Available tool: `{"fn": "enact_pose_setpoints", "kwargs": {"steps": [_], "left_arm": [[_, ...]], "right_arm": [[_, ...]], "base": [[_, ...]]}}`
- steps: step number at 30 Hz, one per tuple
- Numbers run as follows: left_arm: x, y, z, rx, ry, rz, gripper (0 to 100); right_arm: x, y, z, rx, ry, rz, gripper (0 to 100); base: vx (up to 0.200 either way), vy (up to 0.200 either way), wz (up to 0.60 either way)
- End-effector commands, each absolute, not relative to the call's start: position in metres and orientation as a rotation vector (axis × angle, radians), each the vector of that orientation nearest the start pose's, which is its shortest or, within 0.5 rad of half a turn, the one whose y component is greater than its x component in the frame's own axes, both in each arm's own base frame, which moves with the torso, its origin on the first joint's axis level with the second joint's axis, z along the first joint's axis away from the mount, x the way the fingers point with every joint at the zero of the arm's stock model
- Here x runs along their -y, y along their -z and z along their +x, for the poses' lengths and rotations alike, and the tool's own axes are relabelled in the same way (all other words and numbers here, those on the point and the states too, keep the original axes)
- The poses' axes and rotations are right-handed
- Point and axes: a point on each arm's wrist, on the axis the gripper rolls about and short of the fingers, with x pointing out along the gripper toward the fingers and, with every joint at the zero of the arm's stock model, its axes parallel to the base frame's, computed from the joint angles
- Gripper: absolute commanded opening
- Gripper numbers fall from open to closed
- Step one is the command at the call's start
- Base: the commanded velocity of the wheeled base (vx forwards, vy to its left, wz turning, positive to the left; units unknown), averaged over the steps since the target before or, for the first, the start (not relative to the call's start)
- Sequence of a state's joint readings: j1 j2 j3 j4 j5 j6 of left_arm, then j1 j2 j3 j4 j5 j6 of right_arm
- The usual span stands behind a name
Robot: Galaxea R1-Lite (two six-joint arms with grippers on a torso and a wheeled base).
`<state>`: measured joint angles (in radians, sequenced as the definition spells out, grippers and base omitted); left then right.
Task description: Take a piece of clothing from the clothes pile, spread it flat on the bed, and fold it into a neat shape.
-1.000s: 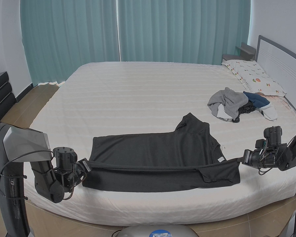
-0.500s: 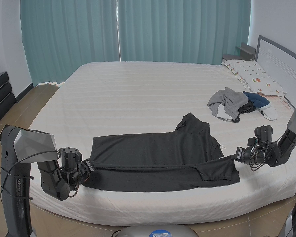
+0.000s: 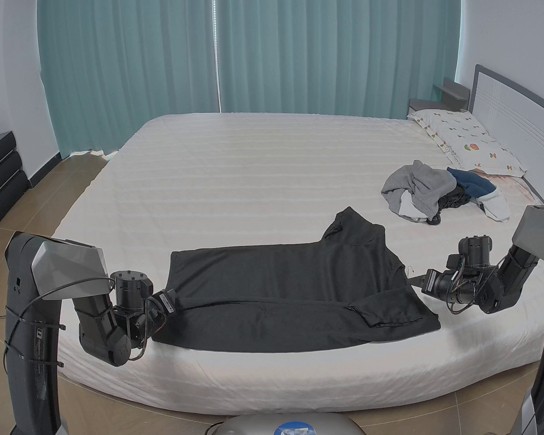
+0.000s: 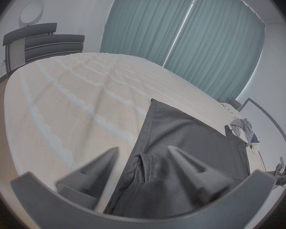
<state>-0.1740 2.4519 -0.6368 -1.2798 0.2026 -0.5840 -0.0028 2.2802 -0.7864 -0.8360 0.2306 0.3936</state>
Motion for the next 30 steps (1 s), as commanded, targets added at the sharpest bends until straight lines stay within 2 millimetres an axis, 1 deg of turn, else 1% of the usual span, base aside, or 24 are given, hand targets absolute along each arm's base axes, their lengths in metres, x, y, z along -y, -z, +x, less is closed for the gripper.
{"fn": "enact_pose_setpoints", "kwargs": {"steps": [1,3,7,8,9,10,11,12,13,14,17,23,30], "left_arm": [[0.053,0.048,0.346,-0.494,-0.192,-0.476,100],[0.05,0.044,0.346,-0.485,-0.201,-0.487,100],[0.039,0.018,0.337,-0.434,-0.213,-0.506,100],[0.039,0.018,0.337,-0.434,-0.213,-0.506,100],[0.037,0.008,0.33,-0.426,-0.208,-0.513,100],[0.036,0.008,0.33,-0.424,-0.21,-0.516,100],[0.035,0.003,0.327,-0.416,-0.209,-0.524,100],[0.035,0.003,0.327,-0.416,-0.209,-0.524,100],[0.035,-0.002,0.324,-0.407,-0.216,-0.566,100],[0.036,-0.004,0.325,-0.397,-0.216,-0.603,100],[0.038,-0.002,0.324,-0.412,-0.203,-0.64,100],[0.042,0.003,0.321,-0.458,-0.155,-0.645,100],[0.046,0.005,0.317,-0.517,-0.07,-0.686,100]], "right_arm": [[-0.003,0.0,0.366,-0.655,-0.081,0.492,100],[-0.002,-0.003,0.365,-0.637,-0.074,0.514,100],[-0.001,-0.017,0.348,-0.63,-0.06,0.555,100],[-0.001,-0.017,0.348,-0.63,-0.06,0.555,100],[-0.002,-0.023,0.337,-0.635,-0.048,0.593,100],[-0.001,-0.023,0.337,-0.636,-0.046,0.6,100],[-0.002,-0.028,0.33,-0.637,-0.036,0.638,100],[-0.002,-0.028,0.33,-0.637,-0.036,0.638,100],[-0.002,-0.034,0.321,-0.643,-0.015,0.732,100],[-0.002,-0.036,0.317,-0.648,-0.009,0.79,100],[-0.003,-0.034,0.317,-0.673,-0.015,0.868,100],[-0.003,-0.03,0.316,-0.695,-0.025,0.88,100],[-0.004,-0.019,0.314,-0.736,-0.012,0.885,100]], "base": [[0.0,0.0,0.0],[0.0,0.0,0.0],[0.0,0.0,0.0],[0.0,0.0,0.0],[0.0,0.0,0.0],[0.0,0.0,0.0],[0.0,0.0,0.0],[0.0,0.0,0.0],[0.0,0.0,0.0],[0.0,0.0,0.0],[0.0,0.0,0.0],[0.2,0.0,0.0],[0.0,0.0,0.0]]}}
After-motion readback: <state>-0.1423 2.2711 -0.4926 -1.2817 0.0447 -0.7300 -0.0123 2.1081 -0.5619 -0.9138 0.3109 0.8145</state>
